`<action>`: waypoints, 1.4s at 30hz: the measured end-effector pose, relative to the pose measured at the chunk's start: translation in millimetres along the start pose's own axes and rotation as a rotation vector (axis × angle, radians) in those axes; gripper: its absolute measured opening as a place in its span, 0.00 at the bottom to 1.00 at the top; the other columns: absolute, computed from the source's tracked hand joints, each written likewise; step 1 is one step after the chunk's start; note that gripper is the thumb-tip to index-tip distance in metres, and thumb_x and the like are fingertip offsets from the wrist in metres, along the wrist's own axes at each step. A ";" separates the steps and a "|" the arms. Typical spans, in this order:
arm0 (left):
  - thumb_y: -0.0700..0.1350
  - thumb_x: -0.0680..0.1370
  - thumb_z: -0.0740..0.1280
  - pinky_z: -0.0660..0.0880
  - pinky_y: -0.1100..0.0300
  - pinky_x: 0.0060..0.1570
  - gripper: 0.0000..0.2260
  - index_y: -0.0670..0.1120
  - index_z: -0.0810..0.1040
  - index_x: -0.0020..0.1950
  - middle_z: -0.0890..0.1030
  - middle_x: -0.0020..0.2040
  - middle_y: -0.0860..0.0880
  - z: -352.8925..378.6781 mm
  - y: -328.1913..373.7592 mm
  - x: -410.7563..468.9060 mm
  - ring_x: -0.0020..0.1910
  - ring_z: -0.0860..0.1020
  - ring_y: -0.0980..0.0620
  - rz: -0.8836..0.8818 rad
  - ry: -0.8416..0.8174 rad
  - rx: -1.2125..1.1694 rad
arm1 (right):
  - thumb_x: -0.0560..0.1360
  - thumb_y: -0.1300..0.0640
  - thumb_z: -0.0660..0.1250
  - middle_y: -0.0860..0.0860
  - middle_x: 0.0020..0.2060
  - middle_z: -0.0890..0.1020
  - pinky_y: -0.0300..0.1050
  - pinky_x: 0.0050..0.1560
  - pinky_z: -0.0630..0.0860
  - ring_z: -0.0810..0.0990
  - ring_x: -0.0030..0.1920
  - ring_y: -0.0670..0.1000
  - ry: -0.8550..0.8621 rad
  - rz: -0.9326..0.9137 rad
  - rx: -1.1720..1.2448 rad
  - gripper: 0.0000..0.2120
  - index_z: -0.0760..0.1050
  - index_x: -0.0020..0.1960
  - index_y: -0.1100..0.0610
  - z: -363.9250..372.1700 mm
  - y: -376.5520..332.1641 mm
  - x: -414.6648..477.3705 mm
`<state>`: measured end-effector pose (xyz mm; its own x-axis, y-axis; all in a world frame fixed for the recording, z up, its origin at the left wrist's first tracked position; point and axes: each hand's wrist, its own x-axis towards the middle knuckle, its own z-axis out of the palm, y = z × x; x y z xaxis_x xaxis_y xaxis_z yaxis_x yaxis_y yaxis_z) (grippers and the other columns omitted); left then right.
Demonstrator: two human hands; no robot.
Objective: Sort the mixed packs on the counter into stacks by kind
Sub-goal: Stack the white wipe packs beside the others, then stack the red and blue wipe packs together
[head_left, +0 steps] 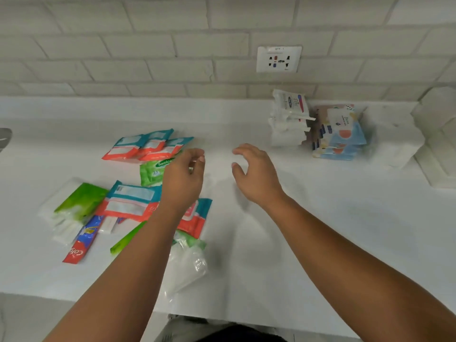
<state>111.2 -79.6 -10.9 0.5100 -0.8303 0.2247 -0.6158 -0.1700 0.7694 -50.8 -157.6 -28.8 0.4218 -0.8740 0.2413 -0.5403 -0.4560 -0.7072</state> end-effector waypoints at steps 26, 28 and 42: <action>0.57 0.74 0.75 0.77 0.55 0.48 0.23 0.49 0.73 0.62 0.79 0.55 0.49 -65.6 -159.3 22.3 0.50 0.78 0.50 -0.113 -0.652 0.291 | 0.76 0.51 0.69 0.54 0.67 0.72 0.53 0.68 0.66 0.66 0.67 0.57 -0.321 0.288 -0.348 0.28 0.65 0.74 0.51 149.1 -60.7 -44.1; 0.60 0.75 0.73 0.74 0.60 0.41 0.20 0.48 0.75 0.58 0.81 0.51 0.51 -66.1 -159.9 26.4 0.46 0.79 0.53 -0.123 -0.707 0.288 | 0.76 0.52 0.69 0.55 0.66 0.71 0.53 0.69 0.66 0.65 0.67 0.57 -0.328 0.311 -0.326 0.29 0.64 0.75 0.51 148.6 -62.4 -42.2; 0.46 0.82 0.68 0.84 0.52 0.44 0.04 0.48 0.80 0.55 0.85 0.51 0.48 -74.8 -103.4 20.6 0.45 0.86 0.50 -0.108 -0.706 -0.361 | 0.73 0.59 0.75 0.51 0.59 0.81 0.46 0.59 0.79 0.81 0.57 0.49 -0.233 0.447 0.223 0.27 0.72 0.69 0.55 88.2 -40.9 -61.2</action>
<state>230.3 -39.4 -41.0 -0.0192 -0.9794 -0.2008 -0.2906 -0.1867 0.9385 9.7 -70.7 -73.2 0.3508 -0.9024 -0.2503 -0.5469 0.0196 -0.8370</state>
